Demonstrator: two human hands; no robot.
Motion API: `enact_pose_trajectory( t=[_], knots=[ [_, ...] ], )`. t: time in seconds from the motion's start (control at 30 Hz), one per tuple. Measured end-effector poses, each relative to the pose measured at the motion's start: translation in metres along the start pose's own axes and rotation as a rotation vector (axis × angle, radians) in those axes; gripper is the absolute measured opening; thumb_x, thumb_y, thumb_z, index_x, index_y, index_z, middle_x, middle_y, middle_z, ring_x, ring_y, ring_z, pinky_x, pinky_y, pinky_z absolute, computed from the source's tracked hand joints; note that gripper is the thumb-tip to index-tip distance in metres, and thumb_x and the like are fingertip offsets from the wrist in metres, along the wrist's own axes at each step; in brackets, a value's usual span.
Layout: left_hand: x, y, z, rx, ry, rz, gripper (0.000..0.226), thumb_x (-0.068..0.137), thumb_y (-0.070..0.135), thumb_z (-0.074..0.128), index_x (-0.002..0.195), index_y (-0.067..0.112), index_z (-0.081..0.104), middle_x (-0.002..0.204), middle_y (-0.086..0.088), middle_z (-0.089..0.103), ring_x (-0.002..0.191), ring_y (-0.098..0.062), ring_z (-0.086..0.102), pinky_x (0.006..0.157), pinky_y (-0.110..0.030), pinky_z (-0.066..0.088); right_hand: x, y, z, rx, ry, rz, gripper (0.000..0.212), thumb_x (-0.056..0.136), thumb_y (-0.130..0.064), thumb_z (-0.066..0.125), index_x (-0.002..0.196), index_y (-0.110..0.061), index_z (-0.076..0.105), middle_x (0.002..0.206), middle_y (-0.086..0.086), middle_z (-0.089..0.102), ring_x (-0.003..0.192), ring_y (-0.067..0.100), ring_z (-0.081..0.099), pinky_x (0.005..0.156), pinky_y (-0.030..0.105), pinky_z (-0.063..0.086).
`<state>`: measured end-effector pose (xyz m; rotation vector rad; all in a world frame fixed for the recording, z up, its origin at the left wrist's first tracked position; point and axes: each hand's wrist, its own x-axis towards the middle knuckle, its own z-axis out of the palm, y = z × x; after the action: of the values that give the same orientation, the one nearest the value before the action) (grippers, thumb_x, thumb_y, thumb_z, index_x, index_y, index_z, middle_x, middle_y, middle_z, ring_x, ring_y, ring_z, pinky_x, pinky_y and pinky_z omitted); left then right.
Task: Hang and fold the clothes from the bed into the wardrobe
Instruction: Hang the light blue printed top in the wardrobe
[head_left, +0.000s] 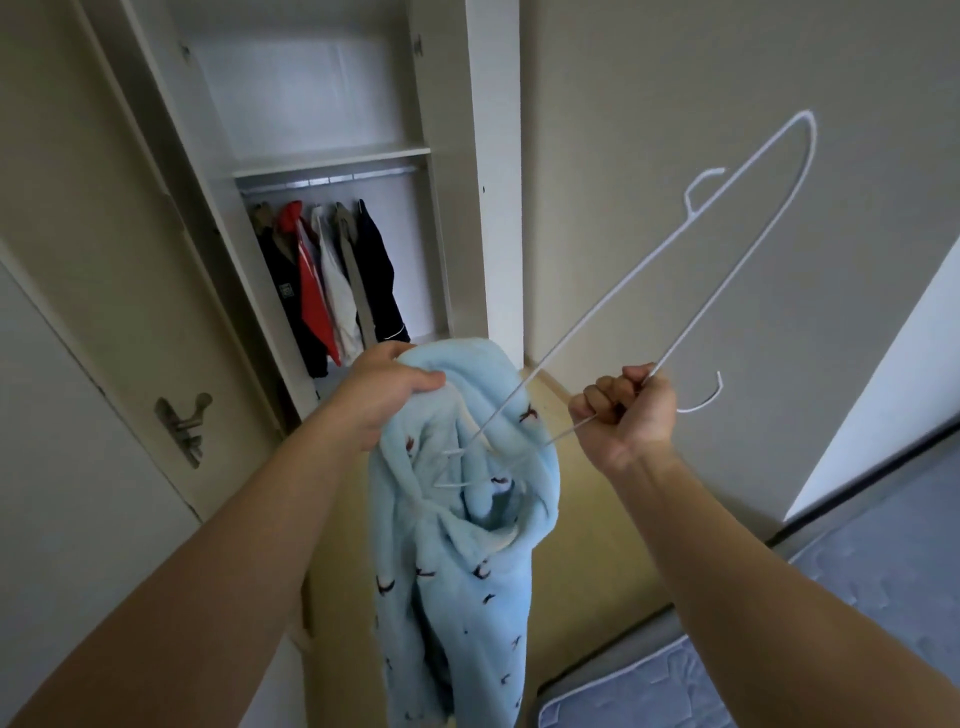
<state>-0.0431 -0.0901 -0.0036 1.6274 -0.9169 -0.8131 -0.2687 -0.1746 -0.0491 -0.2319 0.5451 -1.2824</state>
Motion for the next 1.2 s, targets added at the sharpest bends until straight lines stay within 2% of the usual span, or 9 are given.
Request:
enact_pose_trajectory(
  t=[0.23,0.5,0.67,0.77,0.83,0.93,1.07,1.13,1.2],
  knots=[
    [-0.007,-0.015,-0.003,-0.006,0.034,-0.01,0.03,0.082,0.006,0.075,0.11,0.009,0.063,0.107,-0.015,0.071,0.099,-0.033,0.069,0.093,-0.053,0.054,0.0,0.027,0.007,-0.044,0.049,0.042,0.023,0.084,-0.015,0.038,0.064,-0.023,0.029,0.054,-0.006,0.016,0.048,0.016,0.011,0.048,0.028,0.018],
    [-0.013,-0.011,-0.009,-0.106,0.012,-0.027,0.027,0.082,0.005,0.074,0.107,0.015,0.067,0.103,-0.013,0.074,0.093,-0.033,0.072,0.085,-0.05,0.059,-0.01,0.06,-0.001,-0.18,0.036,0.08,0.02,0.087,-0.012,0.034,0.069,-0.019,0.033,0.051,-0.004,0.021,0.043,0.014,0.015,0.049,0.028,0.021],
    [-0.021,-0.001,-0.01,-0.17,0.005,-0.003,0.033,0.082,0.002,0.073,0.113,0.014,0.068,0.106,-0.012,0.073,0.097,-0.033,0.071,0.087,-0.049,0.058,-0.017,0.083,-0.013,-0.449,0.096,0.03,0.023,0.091,-0.018,0.042,0.068,-0.016,0.043,0.048,-0.004,0.031,0.04,0.013,0.027,0.049,0.028,0.028],
    [-0.025,0.004,-0.018,-0.324,-0.014,0.046,0.031,0.08,-0.005,0.071,0.11,0.003,0.068,0.101,-0.012,0.074,0.096,-0.031,0.071,0.086,-0.044,0.059,-0.019,0.085,-0.026,-0.847,0.07,-0.029,0.035,0.085,-0.025,0.048,0.051,-0.02,0.046,0.047,-0.003,0.042,0.041,0.012,0.037,0.051,0.029,0.034],
    [-0.025,0.007,-0.031,-0.424,-0.065,0.083,0.032,0.074,-0.006,0.072,0.105,-0.001,0.068,0.093,-0.01,0.075,0.089,-0.026,0.072,0.076,-0.034,0.06,-0.021,0.084,-0.037,-1.037,0.016,-0.042,0.043,0.083,-0.027,0.05,0.042,-0.024,0.041,0.047,-0.004,0.041,0.041,0.011,0.035,0.047,0.024,0.034],
    [-0.021,0.01,-0.05,-0.379,-0.092,0.145,0.048,0.071,0.001,0.076,0.119,0.001,0.067,0.109,-0.014,0.073,0.097,-0.027,0.071,0.077,-0.033,0.058,-0.022,0.083,-0.046,-1.164,-0.036,-0.068,0.05,0.085,-0.031,0.053,0.038,-0.021,0.039,0.043,-0.005,0.038,0.037,0.009,0.032,0.036,0.016,0.029],
    [-0.014,-0.002,-0.063,-0.298,0.128,0.209,0.048,0.075,-0.001,0.078,0.121,0.006,0.066,0.116,-0.014,0.07,0.104,-0.027,0.068,0.085,-0.038,0.057,-0.02,0.075,-0.031,-1.259,-0.023,-0.164,0.044,0.088,-0.041,0.053,0.053,-0.014,0.045,0.046,-0.003,0.042,0.038,0.008,0.038,0.047,0.025,0.035],
    [-0.011,-0.011,-0.069,-0.243,0.249,0.186,0.04,0.081,0.0,0.075,0.118,0.011,0.063,0.119,-0.013,0.067,0.108,-0.03,0.065,0.09,-0.043,0.055,-0.018,0.069,-0.023,-1.279,-0.014,-0.244,0.045,0.088,-0.04,0.051,0.053,-0.015,0.04,0.043,-0.005,0.038,0.038,0.008,0.034,0.047,0.027,0.032],
    [-0.006,-0.017,-0.075,-0.085,0.337,0.166,0.037,0.085,0.007,0.073,0.117,0.016,0.058,0.115,-0.006,0.065,0.105,-0.025,0.064,0.082,-0.037,0.055,-0.017,0.063,-0.018,-1.297,-0.029,-0.321,0.048,0.088,-0.035,0.049,0.047,-0.019,0.03,0.041,-0.007,0.03,0.039,0.009,0.026,0.044,0.027,0.026]
  ],
)
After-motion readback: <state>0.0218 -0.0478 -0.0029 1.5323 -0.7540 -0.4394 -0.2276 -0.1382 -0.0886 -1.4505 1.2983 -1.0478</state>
